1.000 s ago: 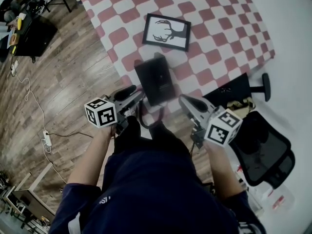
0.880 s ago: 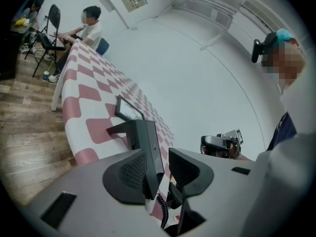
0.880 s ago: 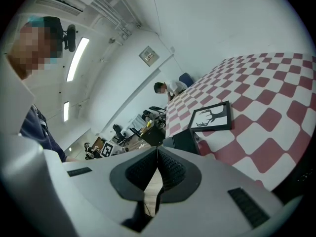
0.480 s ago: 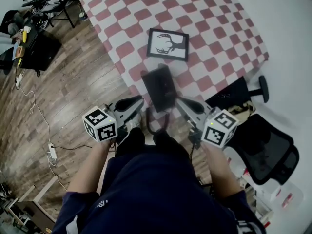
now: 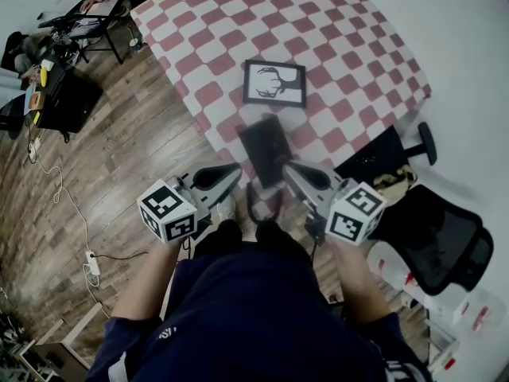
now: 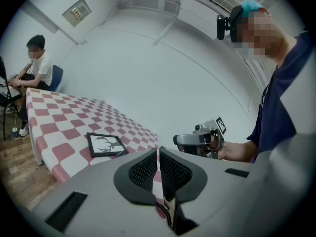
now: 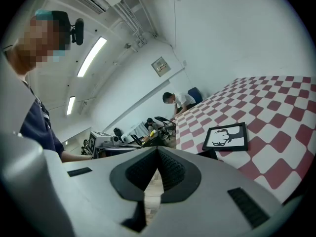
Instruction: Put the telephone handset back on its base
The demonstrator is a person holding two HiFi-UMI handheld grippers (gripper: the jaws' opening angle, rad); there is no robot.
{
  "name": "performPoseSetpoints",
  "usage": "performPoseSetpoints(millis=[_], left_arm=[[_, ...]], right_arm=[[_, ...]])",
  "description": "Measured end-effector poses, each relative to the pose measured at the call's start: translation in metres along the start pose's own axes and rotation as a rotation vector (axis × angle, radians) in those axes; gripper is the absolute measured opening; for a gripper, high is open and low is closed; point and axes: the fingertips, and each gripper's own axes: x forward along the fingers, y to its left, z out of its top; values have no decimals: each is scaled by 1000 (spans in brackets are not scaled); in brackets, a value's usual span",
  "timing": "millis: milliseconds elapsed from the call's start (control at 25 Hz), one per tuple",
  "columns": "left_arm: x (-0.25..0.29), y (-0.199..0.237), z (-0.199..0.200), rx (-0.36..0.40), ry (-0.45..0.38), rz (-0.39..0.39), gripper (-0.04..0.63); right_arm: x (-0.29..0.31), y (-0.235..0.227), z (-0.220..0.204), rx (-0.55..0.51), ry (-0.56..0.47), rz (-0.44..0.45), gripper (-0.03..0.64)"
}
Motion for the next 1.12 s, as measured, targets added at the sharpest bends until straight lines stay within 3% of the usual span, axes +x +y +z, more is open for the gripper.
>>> performPoseSetpoints(millis=[520,1120], left_arm=[[-8,-25,12,76,4,-46,38],[8,-37,12,76,29,-80,38]], right_arm=[[-2,21,5,-52,-40,-4,15],[-18,15,2,-48,-52,-26,15]])
